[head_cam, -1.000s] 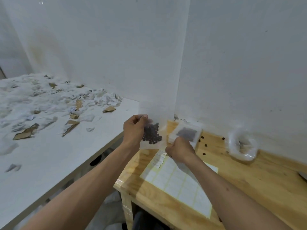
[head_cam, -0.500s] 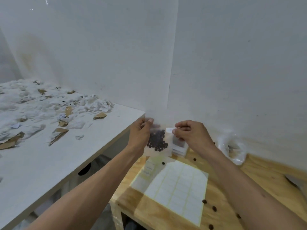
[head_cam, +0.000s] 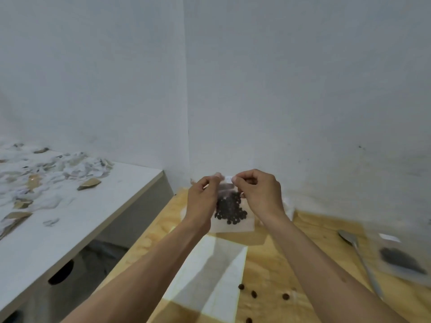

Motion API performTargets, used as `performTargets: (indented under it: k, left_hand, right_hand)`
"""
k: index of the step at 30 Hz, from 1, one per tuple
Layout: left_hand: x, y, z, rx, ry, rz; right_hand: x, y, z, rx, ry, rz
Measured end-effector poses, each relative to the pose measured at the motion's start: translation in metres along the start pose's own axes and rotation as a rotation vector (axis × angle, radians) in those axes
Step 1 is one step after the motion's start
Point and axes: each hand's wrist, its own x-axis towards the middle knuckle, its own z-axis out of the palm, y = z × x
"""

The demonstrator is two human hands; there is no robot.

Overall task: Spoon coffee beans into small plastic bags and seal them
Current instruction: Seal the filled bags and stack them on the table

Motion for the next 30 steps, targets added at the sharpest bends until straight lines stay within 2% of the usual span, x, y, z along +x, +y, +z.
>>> performTargets:
  k: [7, 11, 13, 15, 18, 27, 30]
  left_hand:
    - [-0.006, -0.004, 0.028, 0.099, -0.059, 0.092]
    - [-0.008, -0.006, 0.039, 0.076, -0.071, 0.069]
    - [-0.008, -0.007, 0.041, 0.05, -0.112, 0.052]
    - [-0.008, -0.009, 0.043, 0.032, -0.173, 0.024]
    - [-0.009, -0.013, 0.051, 0.048, -0.203, -0.014]
    - [-0.015, -0.019, 0.085, 0.06, -0.214, -0.045]
    - [-0.015, -0.022, 0.096, 0.069, -0.234, -0.036]
  right_hand:
    - [0.0, 0.005, -0.025, -0.118, 0.083, -0.017]
    - [-0.003, 0.015, -0.038, -0.199, 0.179, -0.006]
    - [-0.001, 0.022, -0.048, -0.13, 0.157, 0.115]
    - [0.003, 0.029, -0.059, 0.032, 0.047, 0.213]
    - [0.005, 0.039, -0.069, 0.108, -0.019, 0.175]
    - [-0.005, 0.049, -0.089, 0.187, 0.112, 0.156]
    - [-0.01, 0.052, -0.108, 0.217, 0.04, 0.182]
